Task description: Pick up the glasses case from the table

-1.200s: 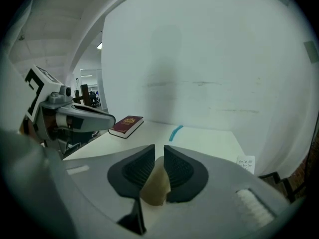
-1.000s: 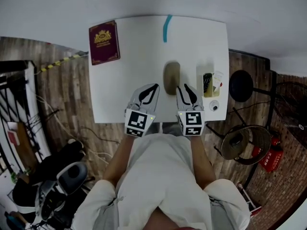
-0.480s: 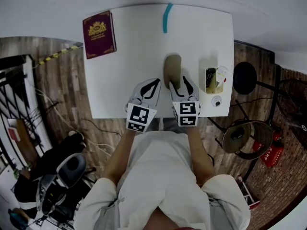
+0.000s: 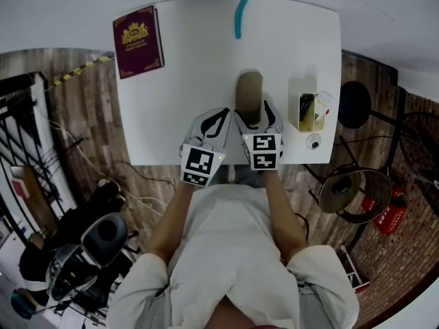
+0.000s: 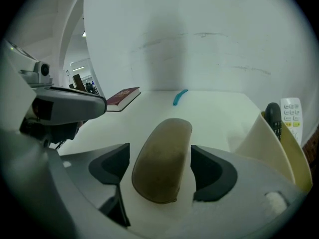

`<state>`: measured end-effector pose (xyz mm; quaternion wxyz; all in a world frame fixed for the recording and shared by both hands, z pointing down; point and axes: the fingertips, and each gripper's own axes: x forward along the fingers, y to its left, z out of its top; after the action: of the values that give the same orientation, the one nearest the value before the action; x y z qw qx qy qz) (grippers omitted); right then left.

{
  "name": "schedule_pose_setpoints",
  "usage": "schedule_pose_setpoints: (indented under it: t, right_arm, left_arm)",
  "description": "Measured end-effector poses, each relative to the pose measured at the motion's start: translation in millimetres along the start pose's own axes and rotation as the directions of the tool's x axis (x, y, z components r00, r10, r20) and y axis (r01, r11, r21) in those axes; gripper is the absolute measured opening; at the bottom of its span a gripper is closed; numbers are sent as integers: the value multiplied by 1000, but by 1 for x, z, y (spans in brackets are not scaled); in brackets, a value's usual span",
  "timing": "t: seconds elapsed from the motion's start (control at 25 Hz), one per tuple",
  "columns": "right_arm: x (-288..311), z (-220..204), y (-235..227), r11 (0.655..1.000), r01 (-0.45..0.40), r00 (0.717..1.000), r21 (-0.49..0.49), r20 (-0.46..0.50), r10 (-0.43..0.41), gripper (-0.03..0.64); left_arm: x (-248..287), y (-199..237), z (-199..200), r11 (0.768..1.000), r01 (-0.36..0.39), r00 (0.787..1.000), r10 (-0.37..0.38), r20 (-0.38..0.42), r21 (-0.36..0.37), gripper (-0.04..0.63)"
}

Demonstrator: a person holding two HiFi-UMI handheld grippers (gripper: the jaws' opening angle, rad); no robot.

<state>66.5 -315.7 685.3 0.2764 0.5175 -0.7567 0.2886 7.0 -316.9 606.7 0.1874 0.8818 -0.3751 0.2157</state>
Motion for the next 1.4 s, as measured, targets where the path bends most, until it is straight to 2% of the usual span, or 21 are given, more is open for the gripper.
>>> schedule_pose_setpoints:
  t: [0.2,0.48,0.8,1.08,1.4]
  right_arm:
    - [14,-9,0,1000,7,999,14,-49,-6,422]
    - [31,-20,-3,1000,23,994,21,-105,-21,405]
    - [33,-19,2,1000,11,994,-16,-107,-13,380]
    - [29,-27,5,999,-31,993,-44,-113,26,377]
    - [17,-32,18,998,-68,996,4,-65,68,370]
  left_arm:
    - [-2,3,-6,1000,-10,1000,9,-11,-13,18]
    - [-9,10,-9,999,-28,1000,28,-11,-22,18]
    - [-17,13,-12,999,-41,999,41,-6,-20,18]
    - [-25,11,-16,999,-42,999,42,-3,-13,18]
    - [-39,11,-21,999,-49,999,49,3,-5,18]
